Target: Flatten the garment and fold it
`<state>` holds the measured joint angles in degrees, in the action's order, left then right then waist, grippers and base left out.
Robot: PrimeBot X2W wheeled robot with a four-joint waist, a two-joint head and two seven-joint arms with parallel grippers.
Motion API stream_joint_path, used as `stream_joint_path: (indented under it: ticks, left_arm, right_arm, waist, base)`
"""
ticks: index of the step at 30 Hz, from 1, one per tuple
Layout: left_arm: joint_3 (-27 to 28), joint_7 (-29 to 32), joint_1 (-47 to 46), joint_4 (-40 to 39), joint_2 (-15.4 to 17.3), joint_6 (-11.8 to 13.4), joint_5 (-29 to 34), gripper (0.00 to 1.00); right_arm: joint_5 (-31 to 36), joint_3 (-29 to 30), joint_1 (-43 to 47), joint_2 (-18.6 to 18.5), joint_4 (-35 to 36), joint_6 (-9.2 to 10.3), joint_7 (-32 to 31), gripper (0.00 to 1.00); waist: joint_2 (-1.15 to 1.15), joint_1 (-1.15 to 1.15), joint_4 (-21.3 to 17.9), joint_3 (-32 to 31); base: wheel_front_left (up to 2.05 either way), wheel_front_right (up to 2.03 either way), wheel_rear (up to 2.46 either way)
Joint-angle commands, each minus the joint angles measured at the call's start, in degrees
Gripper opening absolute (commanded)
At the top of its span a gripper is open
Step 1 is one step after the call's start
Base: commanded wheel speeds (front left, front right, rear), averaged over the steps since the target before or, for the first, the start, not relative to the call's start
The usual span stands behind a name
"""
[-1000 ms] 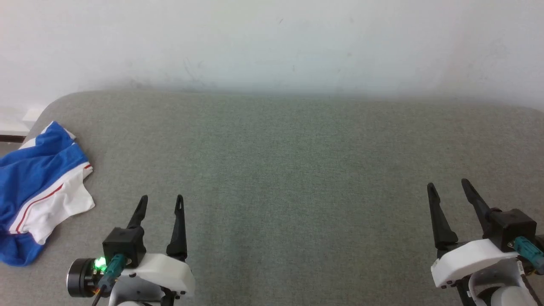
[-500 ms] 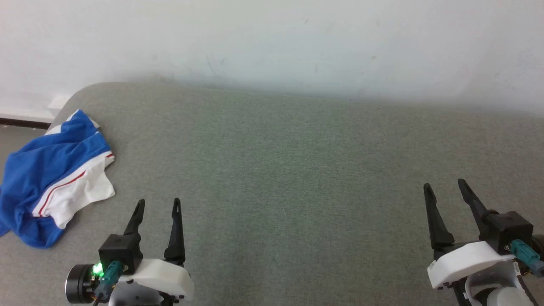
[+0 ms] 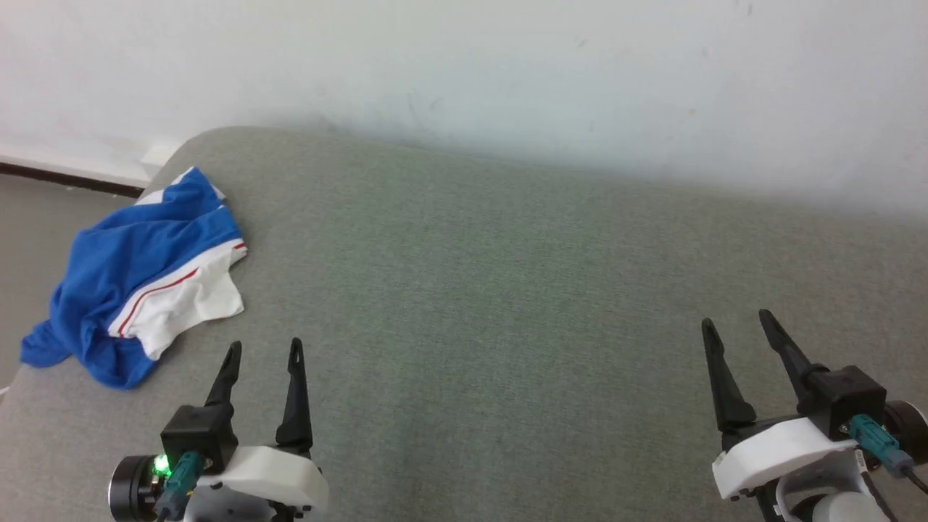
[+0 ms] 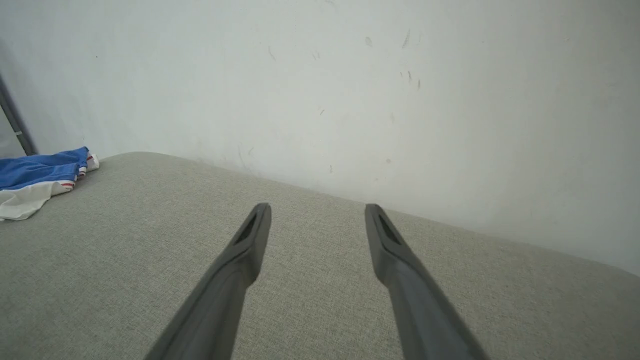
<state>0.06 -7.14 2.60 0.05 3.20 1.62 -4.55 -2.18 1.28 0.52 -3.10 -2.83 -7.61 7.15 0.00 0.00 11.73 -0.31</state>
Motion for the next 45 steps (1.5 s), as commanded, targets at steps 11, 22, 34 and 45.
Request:
stream_joint_path:
  ticks: [11, 22, 34, 45]
  left_arm:
    - [0.7, -1.7, 2.0, 0.2, -0.2, 0.7, -1.4, 1.0]
    - [0.8, -3.0, 2.7, 0.5, -0.2, 1.0, -2.3, 1.0]
    - [0.4, -4.4, 3.3, 1.3, -0.3, 1.1, -3.3, 1.0]
    - [0.1, -5.8, 4.2, 1.8, -0.3, 1.3, -4.1, 1.0]
  right_arm:
    - [-0.6, -1.7, -0.1, 0.1, -1.6, 0.07, 1.6, 1.0]
    - [-1.7, -3.4, -0.7, 0.2, -2.9, 0.08, 2.5, 1.0]
    - [-2.5, -5.2, -1.1, 0.2, -4.0, 0.09, 3.1, 1.0]
    - [-3.1, -6.8, -1.5, 0.2, -5.2, 0.1, 4.0, 1.0]
  waist:
    - [0.0, 0.0, 5.7, -0.5]
    - [0.0, 0.0, 11.0, -0.4]
    - [0.0, 0.0, 16.9, -0.3]
    - [0.0, 0.0, 21.4, -0.9]
  base:
    - [0.0, 0.0, 0.0]
    - [0.0, 0.0, 0.0]
    - [0.0, 0.0, 0.0]
    - [0.0, 0.0, 0.0]
